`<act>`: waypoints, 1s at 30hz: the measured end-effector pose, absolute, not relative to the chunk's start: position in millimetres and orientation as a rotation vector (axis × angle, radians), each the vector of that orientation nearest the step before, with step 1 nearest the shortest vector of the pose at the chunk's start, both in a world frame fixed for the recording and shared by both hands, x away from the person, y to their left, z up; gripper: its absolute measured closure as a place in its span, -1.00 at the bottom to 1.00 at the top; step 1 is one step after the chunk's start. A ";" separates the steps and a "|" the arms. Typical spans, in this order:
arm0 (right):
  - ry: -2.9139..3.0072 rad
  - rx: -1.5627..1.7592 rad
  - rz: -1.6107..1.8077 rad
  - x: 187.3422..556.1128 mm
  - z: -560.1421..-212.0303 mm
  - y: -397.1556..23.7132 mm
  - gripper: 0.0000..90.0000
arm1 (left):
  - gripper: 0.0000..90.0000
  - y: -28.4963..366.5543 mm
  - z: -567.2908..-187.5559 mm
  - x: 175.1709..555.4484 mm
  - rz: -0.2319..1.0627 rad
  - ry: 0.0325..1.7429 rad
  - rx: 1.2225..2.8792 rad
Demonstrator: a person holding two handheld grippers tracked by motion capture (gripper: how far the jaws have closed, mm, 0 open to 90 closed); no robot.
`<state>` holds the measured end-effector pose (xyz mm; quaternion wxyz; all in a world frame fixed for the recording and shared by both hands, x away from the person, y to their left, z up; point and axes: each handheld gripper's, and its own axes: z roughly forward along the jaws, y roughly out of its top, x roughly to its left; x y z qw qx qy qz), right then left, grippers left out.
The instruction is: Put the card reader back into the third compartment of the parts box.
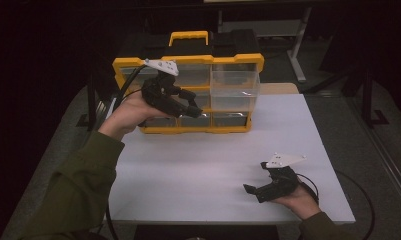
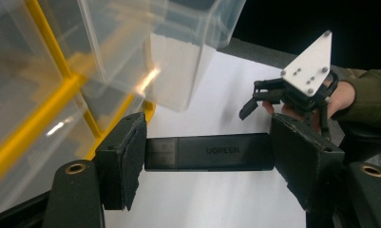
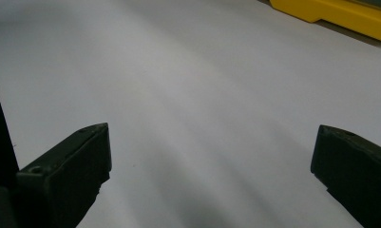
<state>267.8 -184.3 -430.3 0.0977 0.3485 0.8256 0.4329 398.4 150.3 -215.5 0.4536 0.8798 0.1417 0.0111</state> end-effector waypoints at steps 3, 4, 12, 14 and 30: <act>2.444 1.032 1.280 267.8 -430.3 -184.2 -1.00 | -0.33 147.7 -200.1 402.9 0.028 0.338 2.161; 2.443 1.032 1.281 267.8 -430.2 -184.3 -1.00 | -0.33 147.0 -197.0 404.0 0.031 0.333 2.161; 2.441 1.033 1.285 267.6 -430.0 -184.9 -1.00 | -0.33 140.1 -177.9 411.6 0.025 0.317 2.158; 2.442 1.033 1.284 267.7 -430.2 -184.9 -1.00 | -0.33 138.0 -172.5 414.3 0.023 0.315 2.153; 2.442 1.031 1.284 267.1 -430.6 -186.0 -1.00 | -0.33 100.8 -152.6 435.5 0.017 0.297 2.141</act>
